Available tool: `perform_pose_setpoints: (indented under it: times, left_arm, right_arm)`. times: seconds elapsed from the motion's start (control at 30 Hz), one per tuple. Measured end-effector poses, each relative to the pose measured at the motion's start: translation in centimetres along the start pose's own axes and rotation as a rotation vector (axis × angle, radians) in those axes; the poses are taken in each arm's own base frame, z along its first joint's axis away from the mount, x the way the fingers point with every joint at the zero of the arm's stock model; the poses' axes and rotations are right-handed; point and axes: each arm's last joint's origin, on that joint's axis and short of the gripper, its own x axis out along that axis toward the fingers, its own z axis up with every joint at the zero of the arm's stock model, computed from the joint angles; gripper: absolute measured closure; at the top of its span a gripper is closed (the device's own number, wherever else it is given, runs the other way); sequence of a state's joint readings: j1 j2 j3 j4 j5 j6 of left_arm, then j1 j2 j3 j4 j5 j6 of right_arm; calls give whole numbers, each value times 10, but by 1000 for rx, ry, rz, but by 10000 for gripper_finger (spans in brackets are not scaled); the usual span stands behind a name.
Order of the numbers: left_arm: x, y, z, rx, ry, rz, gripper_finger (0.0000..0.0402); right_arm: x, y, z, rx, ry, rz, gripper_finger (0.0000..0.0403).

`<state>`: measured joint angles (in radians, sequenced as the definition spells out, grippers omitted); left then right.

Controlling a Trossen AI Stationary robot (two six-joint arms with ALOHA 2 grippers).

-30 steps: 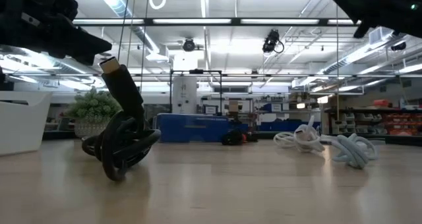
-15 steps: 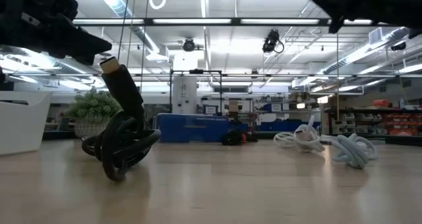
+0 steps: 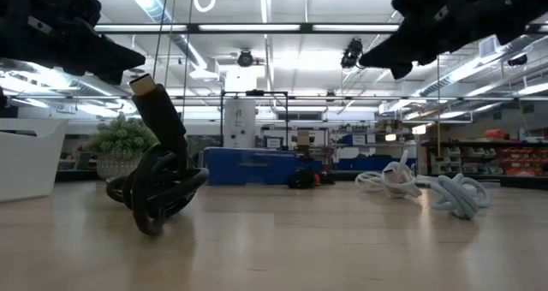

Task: Pick and place USB-C Cables
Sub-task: Put the white charger cable into the white bin

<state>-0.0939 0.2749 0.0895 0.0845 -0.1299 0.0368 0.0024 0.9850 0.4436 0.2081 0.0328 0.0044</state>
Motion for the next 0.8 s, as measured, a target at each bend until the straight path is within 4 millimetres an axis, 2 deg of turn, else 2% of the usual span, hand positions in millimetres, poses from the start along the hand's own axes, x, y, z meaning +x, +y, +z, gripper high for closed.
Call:
perform_pose_setpoints:
  times: [0.2, 0.37, 0.63, 0.8]
  left_arm:
    - [0, 0, 0, 0, -1, 0, 349]
    - [0, 0, 0, 0, -1, 0, 349]
    - [0, 0, 0, 0, -1, 0, 349]
    - [0, 0, 0, 0, -1, 0, 349]
  right_arm:
    - [21, 22, 3, -110, 304, -43, 329]
    - [34, 37, 9, -257, 503, -60, 282]
    - [61, 56, 10, -443, 794, 20, 202]
    - [77, 66, 11, -599, 913, 99, 184]
